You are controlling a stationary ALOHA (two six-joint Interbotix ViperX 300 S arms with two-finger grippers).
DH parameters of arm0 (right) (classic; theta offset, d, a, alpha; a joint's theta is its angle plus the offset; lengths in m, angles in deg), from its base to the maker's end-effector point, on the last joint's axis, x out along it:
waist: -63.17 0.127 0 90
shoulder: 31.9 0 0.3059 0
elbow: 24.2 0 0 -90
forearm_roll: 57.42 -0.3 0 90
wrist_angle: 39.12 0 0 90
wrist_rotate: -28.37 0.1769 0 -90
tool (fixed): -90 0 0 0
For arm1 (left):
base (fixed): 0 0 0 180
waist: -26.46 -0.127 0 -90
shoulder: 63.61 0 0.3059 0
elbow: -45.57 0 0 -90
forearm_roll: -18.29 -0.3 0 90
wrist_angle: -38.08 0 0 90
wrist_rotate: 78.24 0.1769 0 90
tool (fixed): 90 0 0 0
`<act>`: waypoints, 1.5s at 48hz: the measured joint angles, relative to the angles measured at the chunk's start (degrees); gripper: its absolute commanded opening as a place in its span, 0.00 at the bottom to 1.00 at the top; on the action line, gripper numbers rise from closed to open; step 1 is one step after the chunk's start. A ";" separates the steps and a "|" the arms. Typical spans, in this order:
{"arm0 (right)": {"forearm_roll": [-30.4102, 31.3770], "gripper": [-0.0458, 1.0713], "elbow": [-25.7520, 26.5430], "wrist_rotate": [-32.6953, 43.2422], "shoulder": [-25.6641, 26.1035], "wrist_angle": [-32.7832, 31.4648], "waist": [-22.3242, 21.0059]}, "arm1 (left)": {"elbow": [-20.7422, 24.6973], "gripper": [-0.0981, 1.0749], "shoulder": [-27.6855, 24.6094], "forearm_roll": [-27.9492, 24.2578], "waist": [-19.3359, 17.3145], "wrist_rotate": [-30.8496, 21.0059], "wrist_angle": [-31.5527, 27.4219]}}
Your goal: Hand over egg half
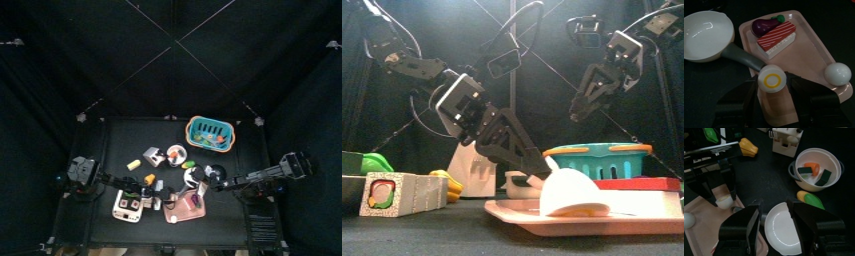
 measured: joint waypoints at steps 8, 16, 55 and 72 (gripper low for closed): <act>0.09 0.76 0.70 0.53 1.05 0.09 0.09 | -0.18 0.67 2.11 -1.41 0.26 0.09 0.09; -4.22 0.76 1.67 2.81 5.54 0.70 -0.70 | -1.23 0.67 7.03 -4.48 0.18 0.62 0.97; -14.68 0.95 -3.52 4.66 12.39 38.76 -14.94 | -4.92 0.67 9.05 -3.60 -3.87 21.80 37.00; -14.41 0.96 -2.20 4.48 7.73 39.02 -16.35 | -1.58 0.67 5.80 -2.64 -4.04 25.40 37.88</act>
